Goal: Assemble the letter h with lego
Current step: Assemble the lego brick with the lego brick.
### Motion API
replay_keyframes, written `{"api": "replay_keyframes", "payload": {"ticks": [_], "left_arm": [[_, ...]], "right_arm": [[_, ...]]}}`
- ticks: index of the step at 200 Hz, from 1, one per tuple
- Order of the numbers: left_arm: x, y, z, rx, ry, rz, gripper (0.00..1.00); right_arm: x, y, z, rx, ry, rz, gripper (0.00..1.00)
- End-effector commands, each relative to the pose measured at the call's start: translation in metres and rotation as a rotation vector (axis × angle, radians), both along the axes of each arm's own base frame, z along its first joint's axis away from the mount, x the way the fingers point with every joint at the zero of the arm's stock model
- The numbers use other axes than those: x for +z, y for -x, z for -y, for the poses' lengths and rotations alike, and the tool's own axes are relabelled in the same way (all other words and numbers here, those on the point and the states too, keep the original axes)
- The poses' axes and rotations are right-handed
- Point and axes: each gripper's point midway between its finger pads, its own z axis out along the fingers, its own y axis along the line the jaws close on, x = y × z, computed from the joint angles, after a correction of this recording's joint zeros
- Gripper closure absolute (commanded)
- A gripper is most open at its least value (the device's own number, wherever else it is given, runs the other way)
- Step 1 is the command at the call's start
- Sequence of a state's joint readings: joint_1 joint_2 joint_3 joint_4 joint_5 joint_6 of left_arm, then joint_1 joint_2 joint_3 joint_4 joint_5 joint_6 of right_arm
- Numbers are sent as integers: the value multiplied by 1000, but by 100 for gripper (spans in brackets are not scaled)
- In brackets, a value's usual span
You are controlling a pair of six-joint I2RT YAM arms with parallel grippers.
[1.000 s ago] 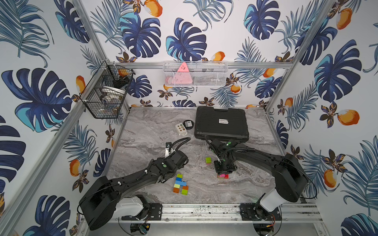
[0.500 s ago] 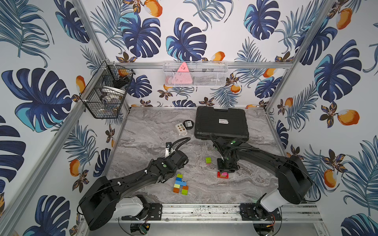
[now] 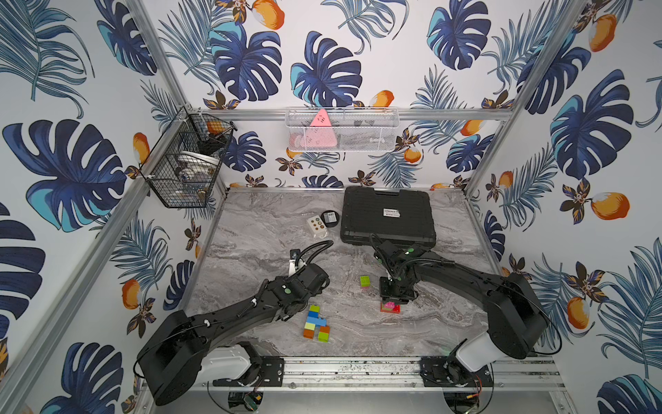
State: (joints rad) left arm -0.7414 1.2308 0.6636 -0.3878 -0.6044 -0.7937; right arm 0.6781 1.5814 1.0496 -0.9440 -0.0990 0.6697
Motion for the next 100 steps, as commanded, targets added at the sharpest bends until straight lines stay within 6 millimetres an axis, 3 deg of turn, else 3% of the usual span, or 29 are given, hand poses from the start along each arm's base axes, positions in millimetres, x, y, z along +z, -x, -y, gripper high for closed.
{"api": "replay_keyframes", "payload": {"ticks": [1, 100], "left_arm": [[4, -3, 0, 12, 11, 15, 2], [5, -2, -1, 15, 8, 16, 2]], "right_arm": [[-3, 0, -1, -15, -2, -11, 75], [-32, 0, 5, -54, 132, -76, 80]]}}
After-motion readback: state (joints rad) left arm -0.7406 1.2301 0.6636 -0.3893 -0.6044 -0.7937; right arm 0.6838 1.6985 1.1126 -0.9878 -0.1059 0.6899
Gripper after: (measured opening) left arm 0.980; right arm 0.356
